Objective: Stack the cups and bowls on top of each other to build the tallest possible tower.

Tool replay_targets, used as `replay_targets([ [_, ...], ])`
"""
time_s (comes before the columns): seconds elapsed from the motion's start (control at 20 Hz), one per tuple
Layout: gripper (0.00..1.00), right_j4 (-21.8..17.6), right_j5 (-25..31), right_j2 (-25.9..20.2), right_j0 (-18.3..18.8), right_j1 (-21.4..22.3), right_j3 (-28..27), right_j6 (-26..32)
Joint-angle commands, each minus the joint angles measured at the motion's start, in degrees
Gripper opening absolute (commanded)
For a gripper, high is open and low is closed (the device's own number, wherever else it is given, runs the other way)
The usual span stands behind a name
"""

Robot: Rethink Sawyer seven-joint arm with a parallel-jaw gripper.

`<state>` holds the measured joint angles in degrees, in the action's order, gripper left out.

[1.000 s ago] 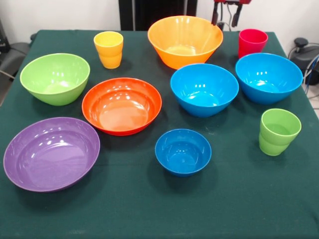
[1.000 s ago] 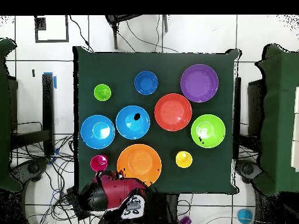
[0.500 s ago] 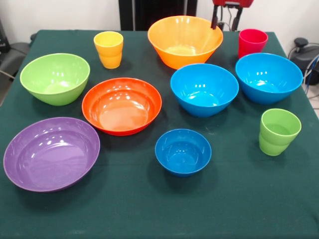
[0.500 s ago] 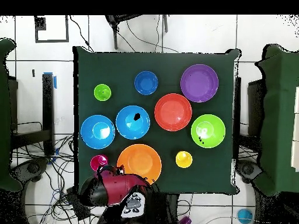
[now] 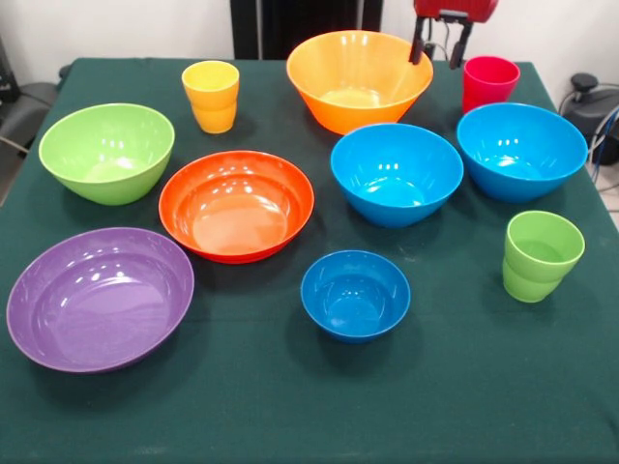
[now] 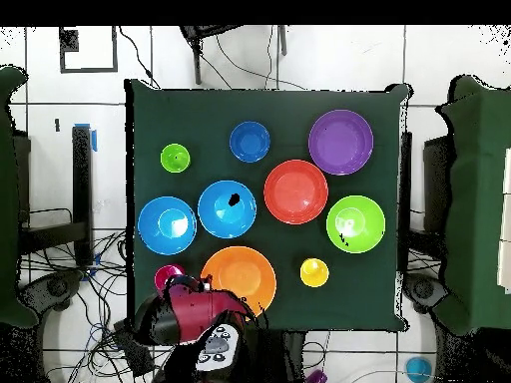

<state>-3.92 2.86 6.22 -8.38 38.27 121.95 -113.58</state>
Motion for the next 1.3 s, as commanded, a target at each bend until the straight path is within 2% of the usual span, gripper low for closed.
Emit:
replay_targets([
  [0.05,1.00,2.60,7.40,-0.28,-3.36,-4.10,-6.56,-6.92],
  [0.2,1.00,4.71,11.18,1.28,-4.69,-3.05,-6.82,-8.83],
  [0.7,1.00,9.97,12.25,3.29,-6.91,-4.00,-6.31,-12.38],
  [1.1,1.00,11.20,11.36,4.00,-6.87,-5.22,-6.83,-10.52],
  [1.3,1.00,11.90,12.63,4.99,-7.66,-5.42,-7.69,-10.51],
])
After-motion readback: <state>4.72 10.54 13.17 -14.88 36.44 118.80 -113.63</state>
